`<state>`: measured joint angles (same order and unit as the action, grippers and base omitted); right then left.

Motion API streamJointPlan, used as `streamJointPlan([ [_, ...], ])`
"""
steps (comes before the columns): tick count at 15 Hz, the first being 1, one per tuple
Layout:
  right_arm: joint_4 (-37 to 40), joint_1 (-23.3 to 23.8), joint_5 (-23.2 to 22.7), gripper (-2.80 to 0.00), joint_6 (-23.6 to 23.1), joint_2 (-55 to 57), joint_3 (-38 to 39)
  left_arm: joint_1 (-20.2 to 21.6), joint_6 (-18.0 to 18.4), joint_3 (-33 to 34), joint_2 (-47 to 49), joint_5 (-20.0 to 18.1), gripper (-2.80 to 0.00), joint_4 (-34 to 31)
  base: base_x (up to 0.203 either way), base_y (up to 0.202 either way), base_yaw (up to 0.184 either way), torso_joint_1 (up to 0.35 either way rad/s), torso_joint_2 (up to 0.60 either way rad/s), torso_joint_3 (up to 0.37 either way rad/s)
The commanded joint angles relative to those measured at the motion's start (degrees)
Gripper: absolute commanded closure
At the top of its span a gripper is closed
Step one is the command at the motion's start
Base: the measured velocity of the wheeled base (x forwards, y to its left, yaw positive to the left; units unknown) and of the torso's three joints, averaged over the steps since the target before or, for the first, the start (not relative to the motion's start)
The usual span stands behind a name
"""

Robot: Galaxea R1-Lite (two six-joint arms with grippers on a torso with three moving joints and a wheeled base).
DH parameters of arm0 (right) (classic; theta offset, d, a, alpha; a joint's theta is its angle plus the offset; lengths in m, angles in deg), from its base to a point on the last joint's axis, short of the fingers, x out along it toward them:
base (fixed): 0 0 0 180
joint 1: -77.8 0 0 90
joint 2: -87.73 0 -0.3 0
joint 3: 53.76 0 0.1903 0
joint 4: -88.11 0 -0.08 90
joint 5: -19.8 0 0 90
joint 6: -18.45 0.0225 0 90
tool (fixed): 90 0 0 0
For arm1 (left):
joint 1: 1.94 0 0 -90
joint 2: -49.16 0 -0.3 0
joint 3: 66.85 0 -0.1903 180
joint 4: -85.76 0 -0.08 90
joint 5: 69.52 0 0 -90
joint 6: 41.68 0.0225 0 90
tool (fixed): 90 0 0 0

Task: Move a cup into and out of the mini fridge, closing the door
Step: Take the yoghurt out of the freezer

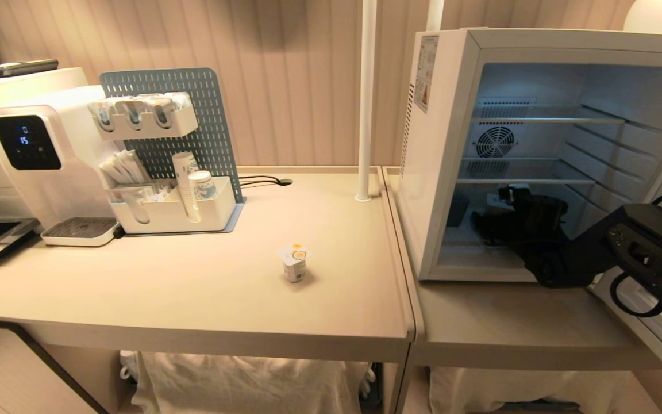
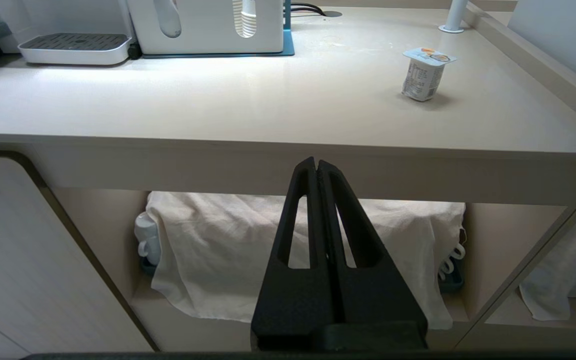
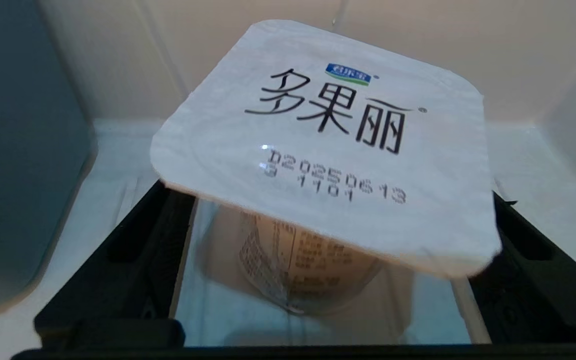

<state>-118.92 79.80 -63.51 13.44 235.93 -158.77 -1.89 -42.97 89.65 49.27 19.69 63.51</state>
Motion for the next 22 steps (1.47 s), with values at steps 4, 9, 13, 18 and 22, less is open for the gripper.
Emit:
streamJointPlan([
  [4,0.3,0.2,0.2,-2.80,-0.2,2.4,-0.8,0.0,0.0,0.0,0.0,0.0,0.00,0.0,0.000,0.000,0.000,0.000,0.00,0.000],
  [9,0.5,0.4,0.2,0.00,-0.2,2.6,-0.5,0.0,0.0,0.0,0.0,0.0,0.00,0.0,0.000,0.000,0.000,0.000,0.00,0.000],
  [13,0.6,0.8,0.2,0.00,-0.2,2.6,-0.6,0.0,0.0,0.0,0.0,0.0,0.00,0.0,0.000,0.000,0.000,0.000,0.00,0.000],
  [18,-0.3,1.6,0.1,0.00,-0.1,0.8,3.0,0.0,0.0,0.0,0.0,0.0,0.00,0.0,0.000,0.000,0.000,0.000,0.00,0.000],
  [22,-5.3,1.7,-1.8,0.00,-0.2,-6.4,16.2,0.0,0.0,0.0,0.0,0.0,0.00,0.0,0.000,0.000,0.000,0.000,0.00,0.000],
])
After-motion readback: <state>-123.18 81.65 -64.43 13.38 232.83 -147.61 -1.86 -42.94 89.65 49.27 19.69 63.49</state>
